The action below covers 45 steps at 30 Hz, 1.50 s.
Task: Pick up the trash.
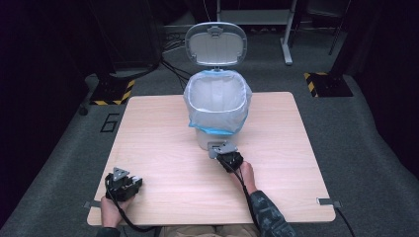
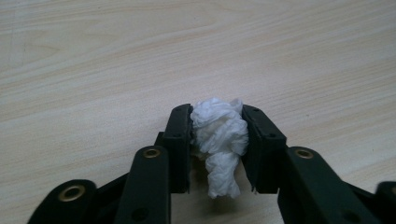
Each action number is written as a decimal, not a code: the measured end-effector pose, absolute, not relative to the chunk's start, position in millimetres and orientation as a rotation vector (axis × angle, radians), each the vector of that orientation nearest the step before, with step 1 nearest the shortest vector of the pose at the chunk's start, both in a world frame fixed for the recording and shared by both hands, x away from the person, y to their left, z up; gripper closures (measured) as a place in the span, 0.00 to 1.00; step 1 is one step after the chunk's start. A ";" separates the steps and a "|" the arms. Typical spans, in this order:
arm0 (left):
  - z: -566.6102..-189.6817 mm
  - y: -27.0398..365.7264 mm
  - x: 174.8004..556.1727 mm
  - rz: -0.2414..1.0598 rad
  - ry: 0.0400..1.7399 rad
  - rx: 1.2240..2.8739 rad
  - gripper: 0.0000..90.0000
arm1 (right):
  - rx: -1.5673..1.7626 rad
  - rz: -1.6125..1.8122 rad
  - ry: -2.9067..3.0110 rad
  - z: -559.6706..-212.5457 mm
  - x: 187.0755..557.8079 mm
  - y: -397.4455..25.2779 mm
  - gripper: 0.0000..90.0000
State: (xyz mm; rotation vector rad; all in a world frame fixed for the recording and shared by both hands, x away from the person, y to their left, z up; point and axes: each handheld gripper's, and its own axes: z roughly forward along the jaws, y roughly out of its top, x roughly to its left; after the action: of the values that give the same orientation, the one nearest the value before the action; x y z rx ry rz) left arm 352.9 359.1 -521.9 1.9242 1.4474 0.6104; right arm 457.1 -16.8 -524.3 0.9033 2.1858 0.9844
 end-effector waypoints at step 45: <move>-470.0 342.2 362.3 0.673 1.305 1.968 0.81 | 0.911 0.996 2.178 -524.7 457.1 -17.1 1.00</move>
State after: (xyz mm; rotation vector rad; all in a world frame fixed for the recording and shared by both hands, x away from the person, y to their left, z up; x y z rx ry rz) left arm 362.3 342.2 -470.0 1.9679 1.3050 0.6728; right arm 457.1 -17.1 -524.7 0.9109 2.1783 0.9964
